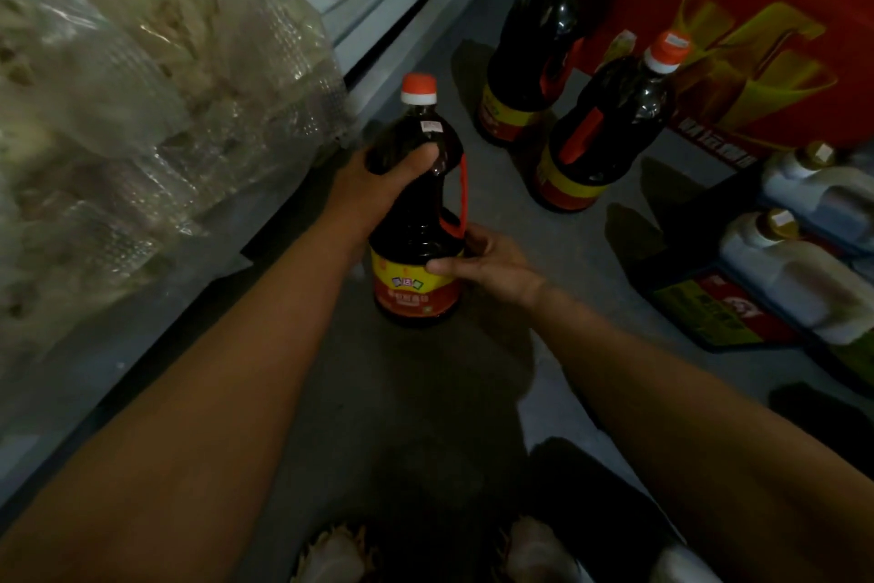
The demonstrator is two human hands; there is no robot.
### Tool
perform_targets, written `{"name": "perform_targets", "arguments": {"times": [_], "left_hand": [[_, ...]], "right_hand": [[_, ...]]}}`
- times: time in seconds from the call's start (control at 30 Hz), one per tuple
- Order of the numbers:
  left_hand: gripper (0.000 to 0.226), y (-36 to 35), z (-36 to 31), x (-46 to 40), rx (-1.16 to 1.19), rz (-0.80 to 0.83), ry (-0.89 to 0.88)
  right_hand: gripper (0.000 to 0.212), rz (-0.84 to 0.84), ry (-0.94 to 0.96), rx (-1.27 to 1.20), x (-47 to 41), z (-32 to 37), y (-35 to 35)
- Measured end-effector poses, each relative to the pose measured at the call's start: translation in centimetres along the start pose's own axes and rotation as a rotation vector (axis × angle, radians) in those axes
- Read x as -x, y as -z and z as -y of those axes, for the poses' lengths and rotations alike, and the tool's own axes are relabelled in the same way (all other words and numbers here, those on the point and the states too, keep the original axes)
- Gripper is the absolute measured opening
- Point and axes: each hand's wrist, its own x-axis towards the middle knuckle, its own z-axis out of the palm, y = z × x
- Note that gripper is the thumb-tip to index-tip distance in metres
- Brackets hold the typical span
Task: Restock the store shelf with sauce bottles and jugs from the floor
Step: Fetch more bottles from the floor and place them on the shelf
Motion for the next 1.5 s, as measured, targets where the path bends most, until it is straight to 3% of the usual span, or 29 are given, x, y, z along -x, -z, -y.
{"name": "perform_targets", "arguments": {"times": [0.17, 0.23, 0.37, 0.47, 0.63, 0.83, 1.13, 1.37, 1.5], "left_hand": [[0.073, 0.4, -1.0, 0.2, -0.034, 0.143, 0.021], [0.077, 0.4, -1.2, 0.0, -0.038, 0.199, 0.009], [0.074, 0.2, -1.6, -0.7, -0.097, 0.275, 0.007], [0.067, 0.1, -1.6, -1.3, -0.093, 0.237, 0.023], [0.065, -0.4, -1.6, -2.1, -0.068, 0.177, 0.063], [0.036, -0.7, -3.6, 0.3, 0.028, 0.14, 0.175], [0.043, -0.1, -13.0, 11.1, 0.066, 0.05, 0.355], [0.057, 2.2, -23.8, 20.7, 0.079, 0.005, 0.358], [0.045, 3.9, -30.7, 25.5, 0.073, -0.005, 0.326]], "right_hand": [[0.064, 0.02, -0.021, -0.147, 0.9, 0.2, 0.1], [0.055, 0.022, -0.026, -0.186, 1.1, 0.2, 0.4], [0.062, -0.01, -0.046, -0.209, 1.3, 0.3, 0.6], [0.071, -0.037, -0.052, -0.223, 0.9, 0.5, 0.8], [0.043, -0.022, -0.063, -0.317, 0.1, 0.3, 1.0], [0.057, -0.128, -0.144, -0.338, 3.6, 1.8, -0.3], [0.027, -0.097, -0.247, -0.322, 16.8, 11.4, -2.2], [0.044, -0.131, -0.251, -0.285, 26.9, 21.1, -4.8], [0.05, -0.133, -0.221, -0.261, 32.1, 27.5, -6.4]]}}
